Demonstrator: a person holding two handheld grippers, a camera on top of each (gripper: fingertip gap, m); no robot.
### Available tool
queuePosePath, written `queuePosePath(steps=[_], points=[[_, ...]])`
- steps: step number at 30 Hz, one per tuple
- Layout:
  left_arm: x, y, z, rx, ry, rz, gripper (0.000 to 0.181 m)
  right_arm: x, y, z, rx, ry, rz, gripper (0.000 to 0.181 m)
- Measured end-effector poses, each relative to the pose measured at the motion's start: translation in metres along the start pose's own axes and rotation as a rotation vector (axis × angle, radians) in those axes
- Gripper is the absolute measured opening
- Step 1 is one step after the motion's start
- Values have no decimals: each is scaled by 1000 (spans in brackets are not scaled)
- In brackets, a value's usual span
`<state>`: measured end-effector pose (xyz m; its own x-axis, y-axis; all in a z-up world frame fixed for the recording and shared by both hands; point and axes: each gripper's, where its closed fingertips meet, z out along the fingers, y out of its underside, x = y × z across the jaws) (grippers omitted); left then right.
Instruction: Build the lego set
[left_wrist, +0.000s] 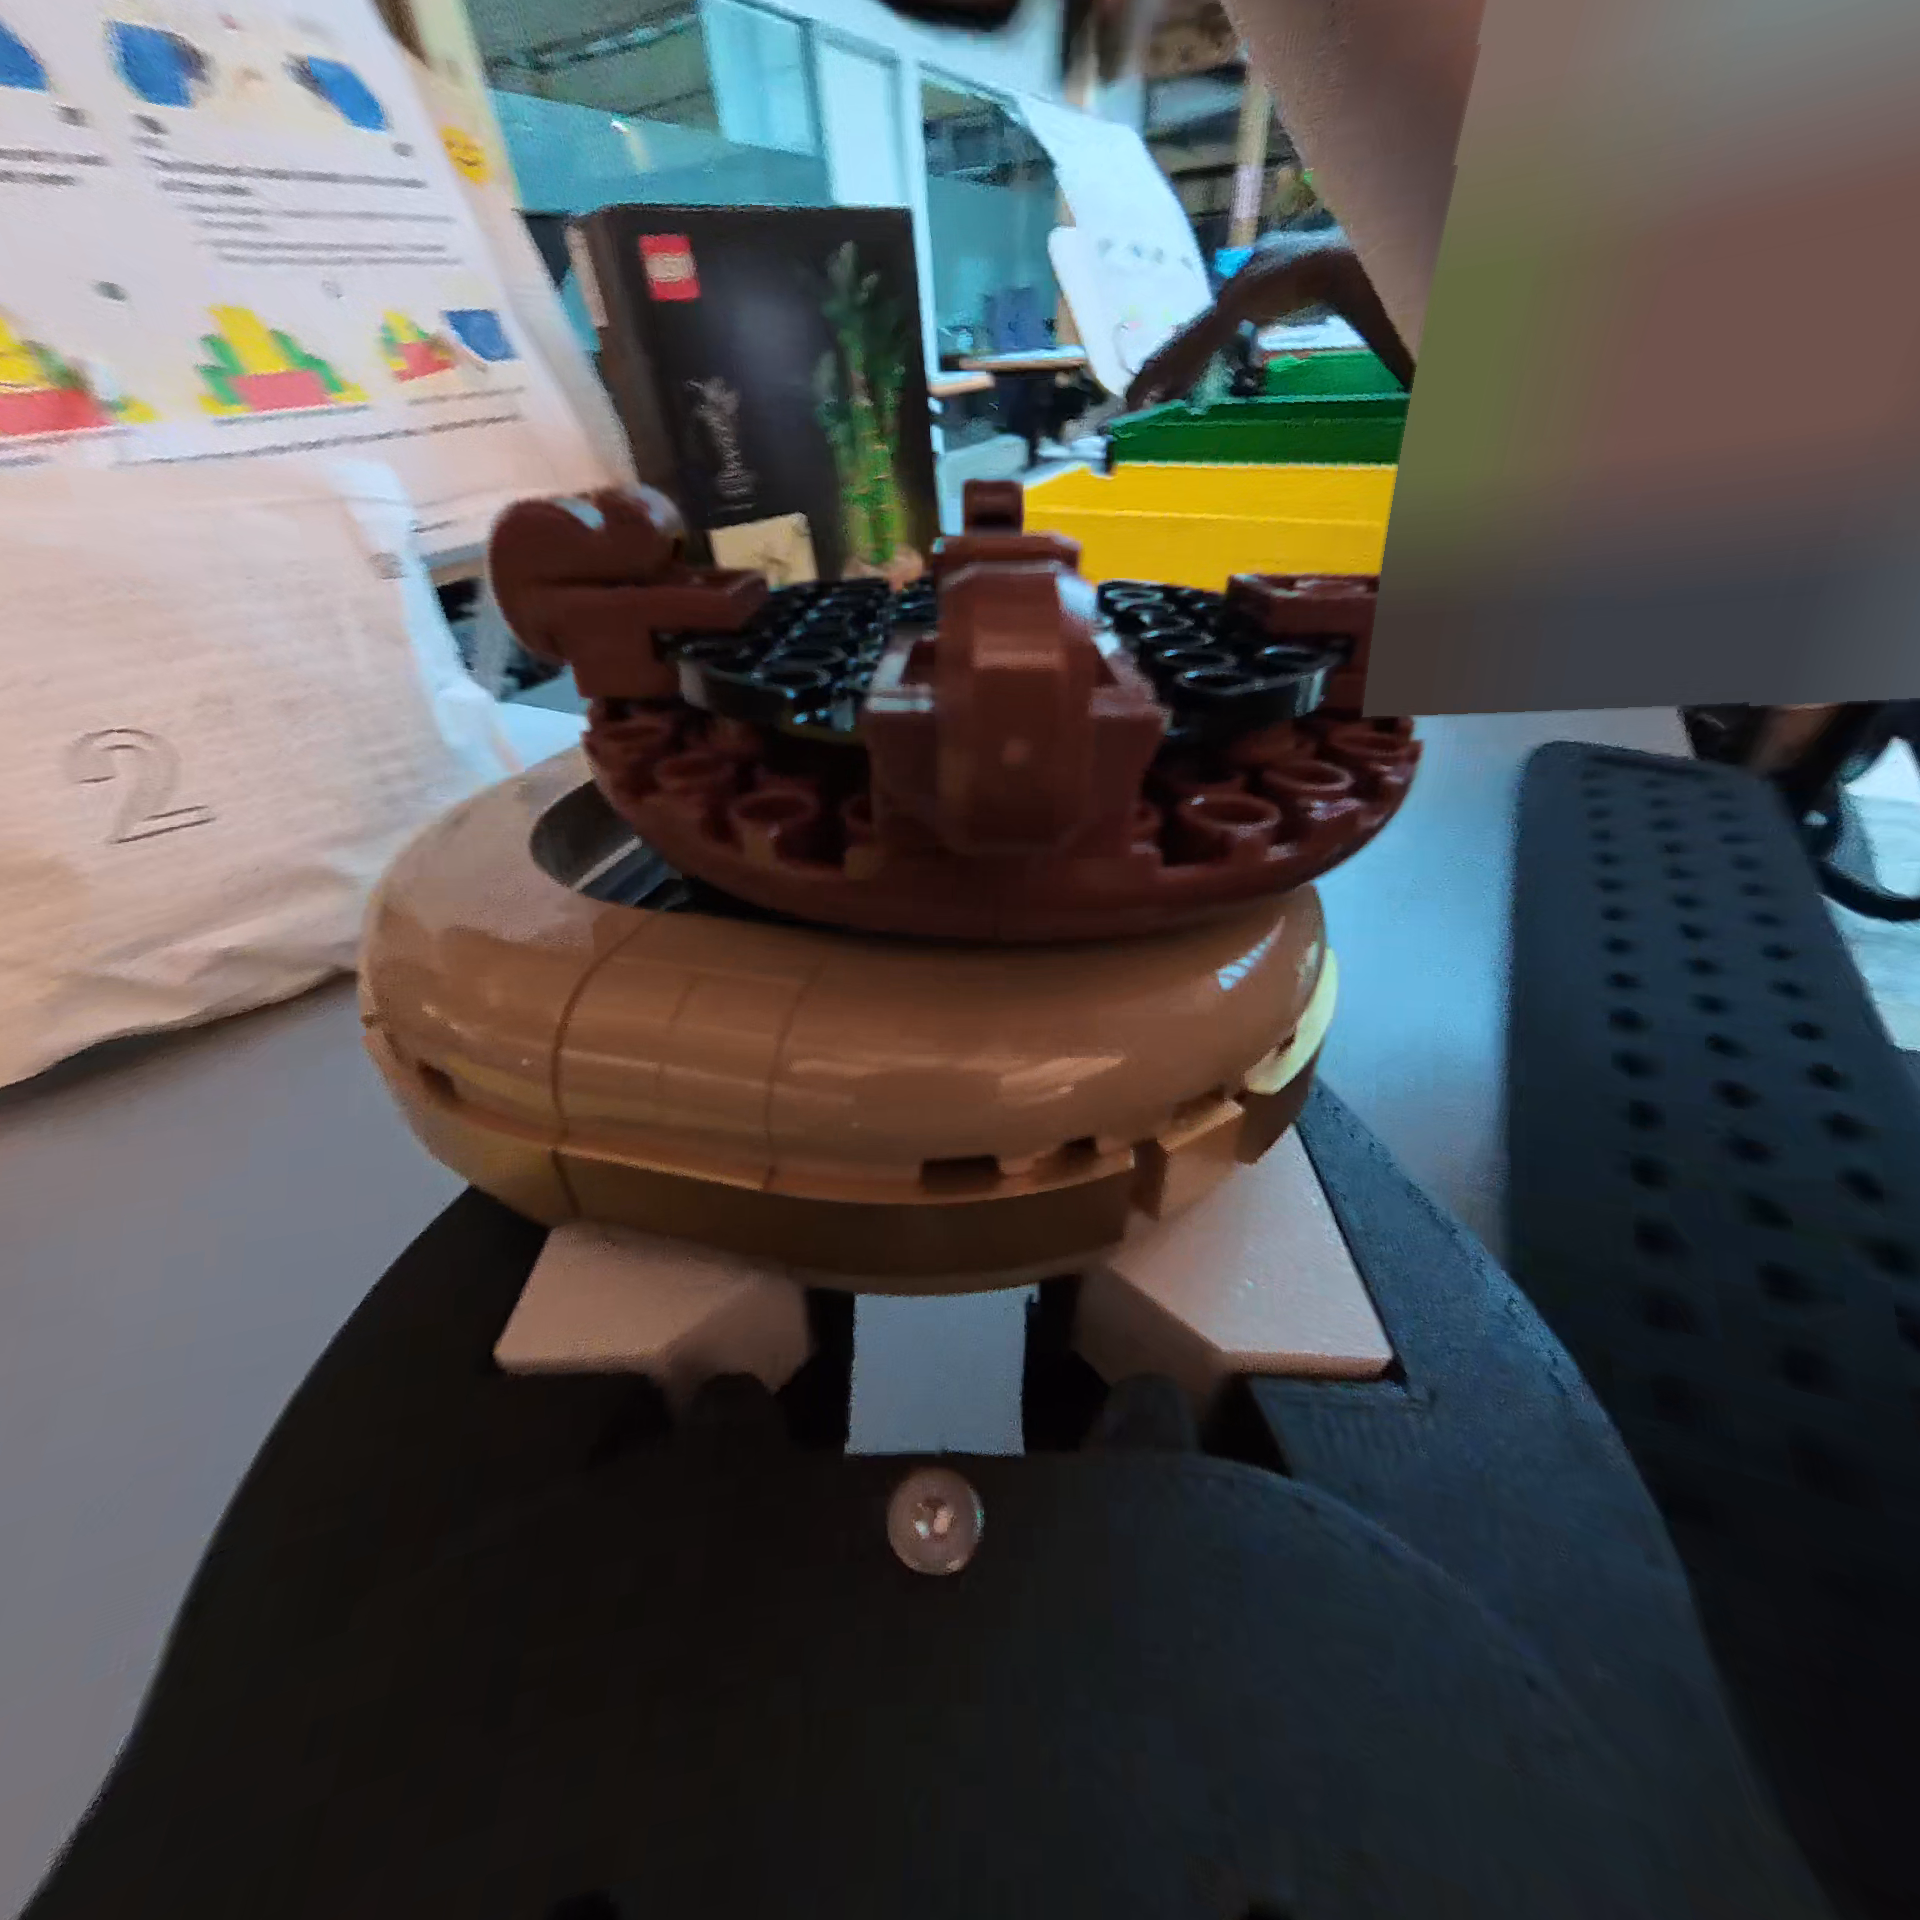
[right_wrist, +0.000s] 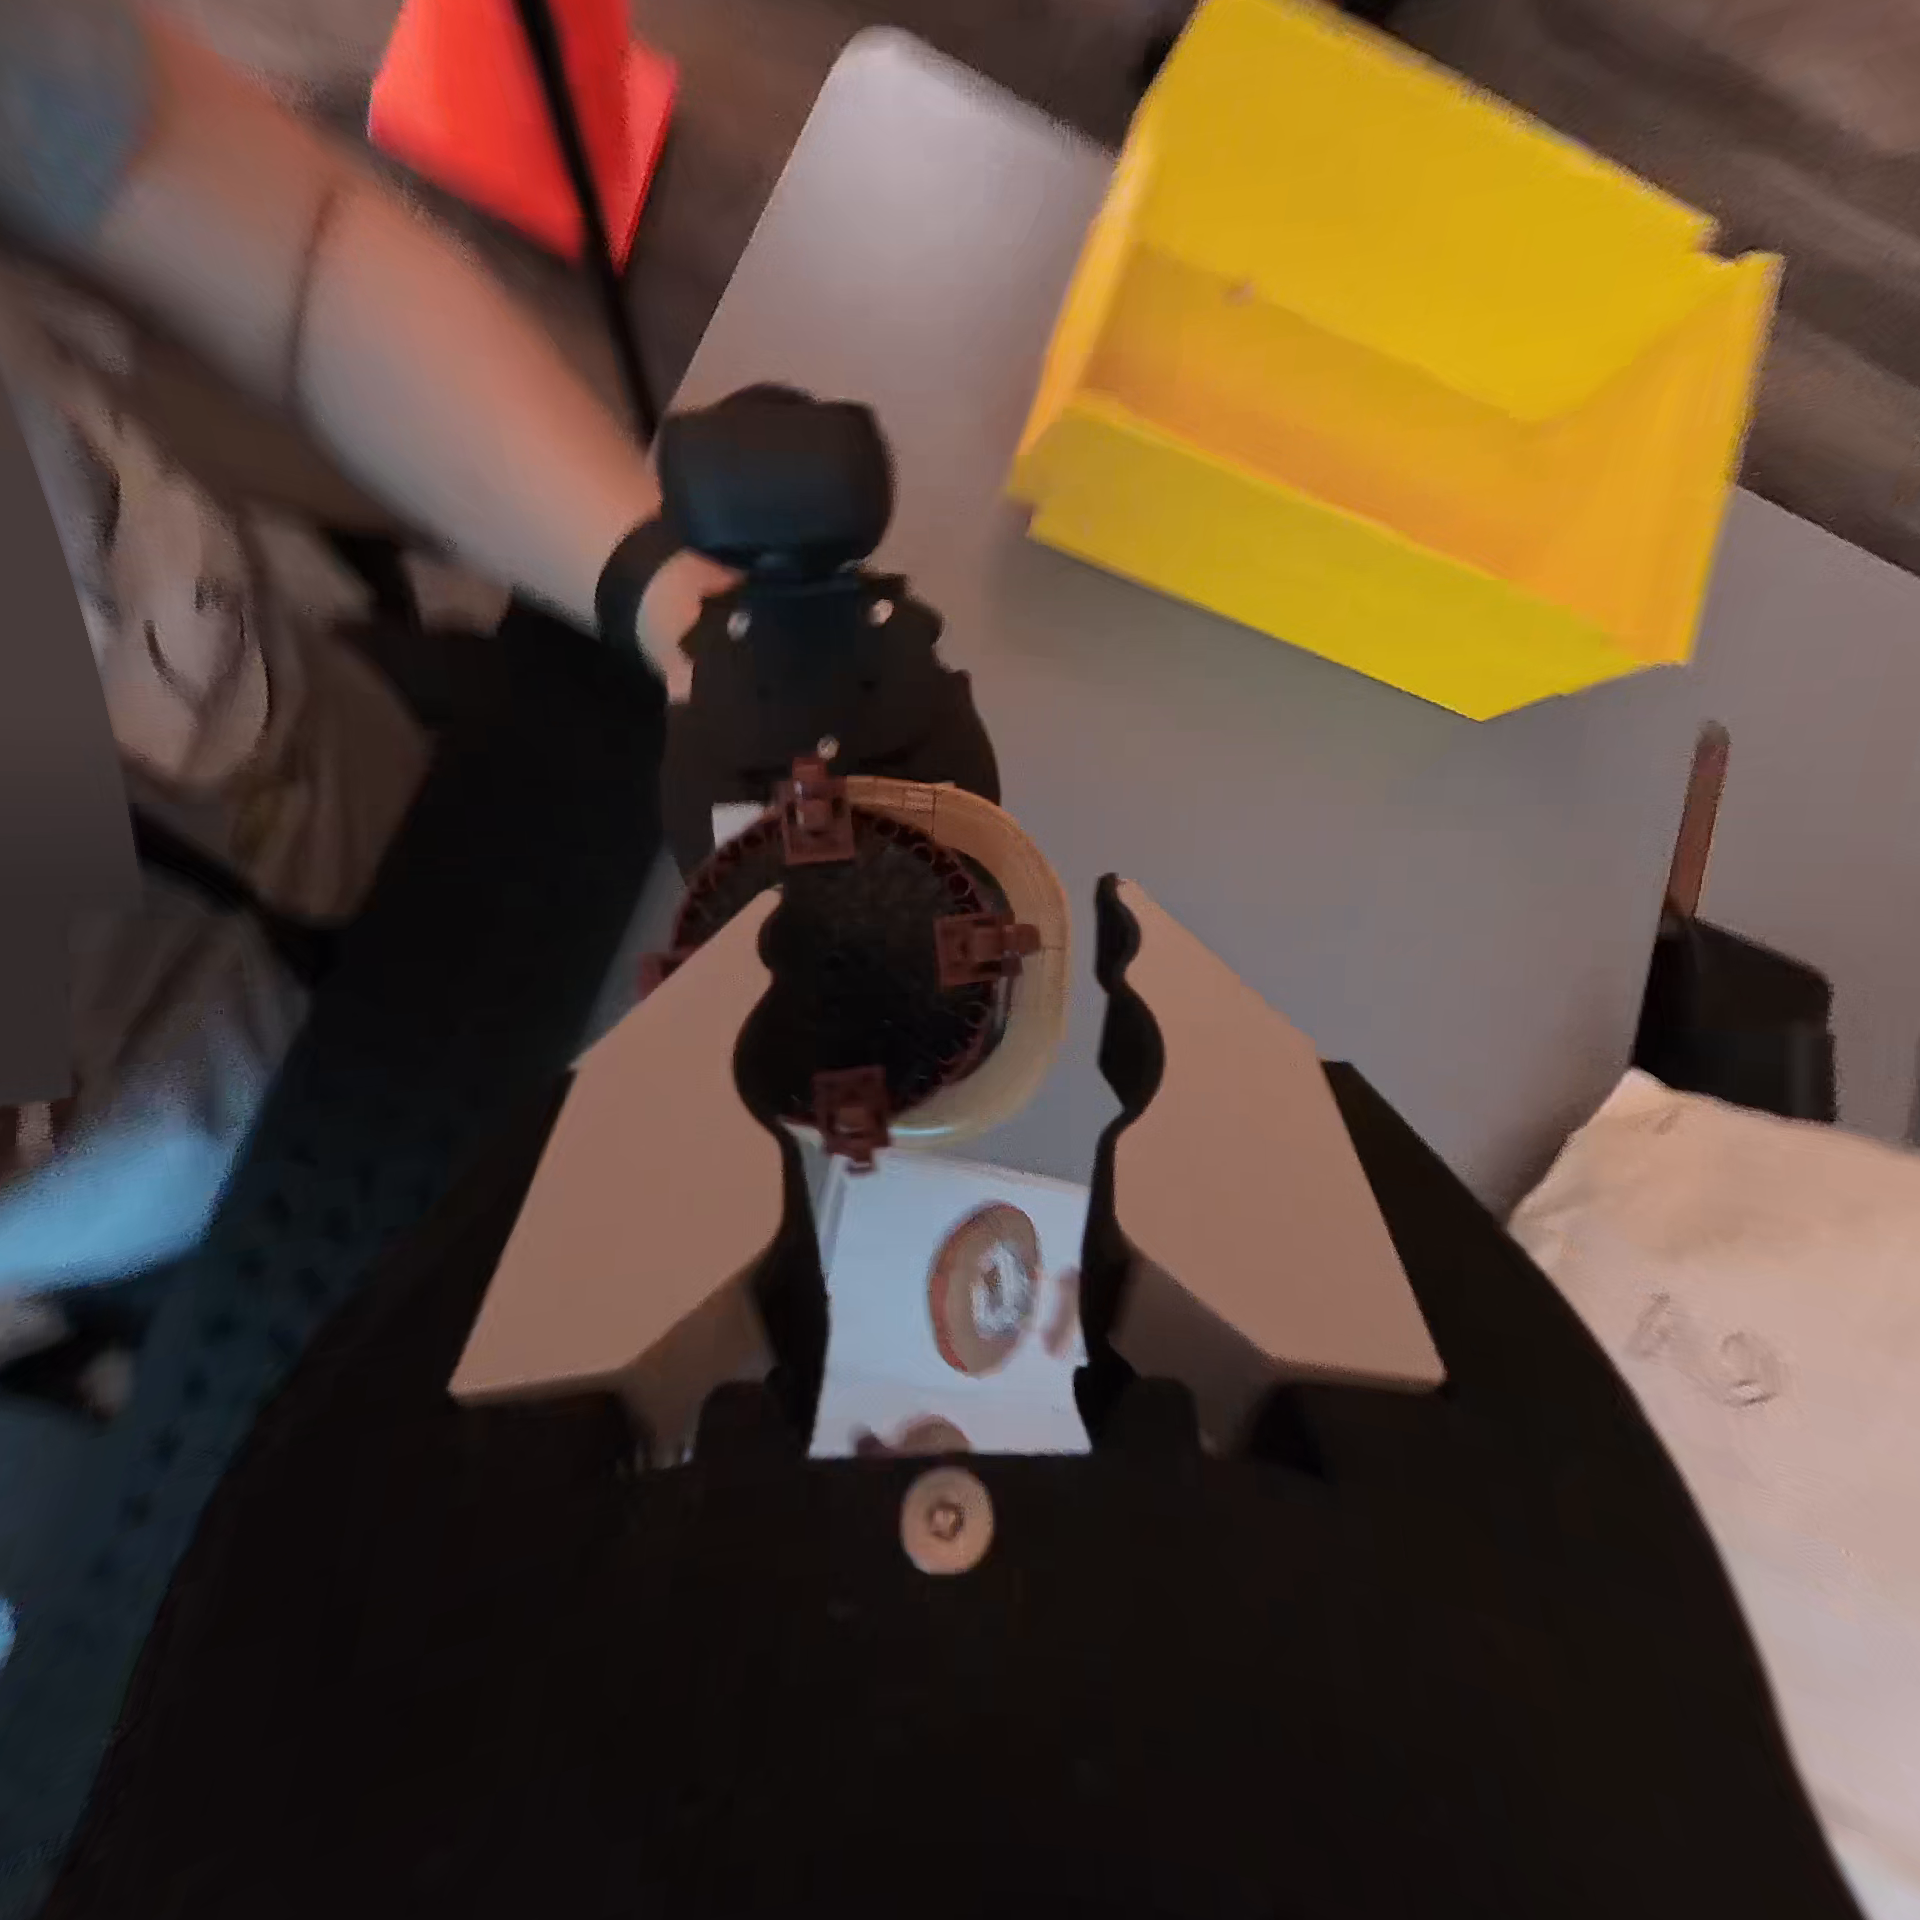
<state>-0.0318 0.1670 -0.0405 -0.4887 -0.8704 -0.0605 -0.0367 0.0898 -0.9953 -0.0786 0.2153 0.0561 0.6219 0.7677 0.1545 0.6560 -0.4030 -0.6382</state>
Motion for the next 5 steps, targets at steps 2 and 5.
queuePosePath(steps=[2, 5], points=[[-9, -3, -3, 32, -56, 9, 73, 2, -6, -6, 193, 70, 164, 73], [-19, -3, -3, 55, -129, 25, 31, -3, 3, -3, 363, 142, 304, 93]])
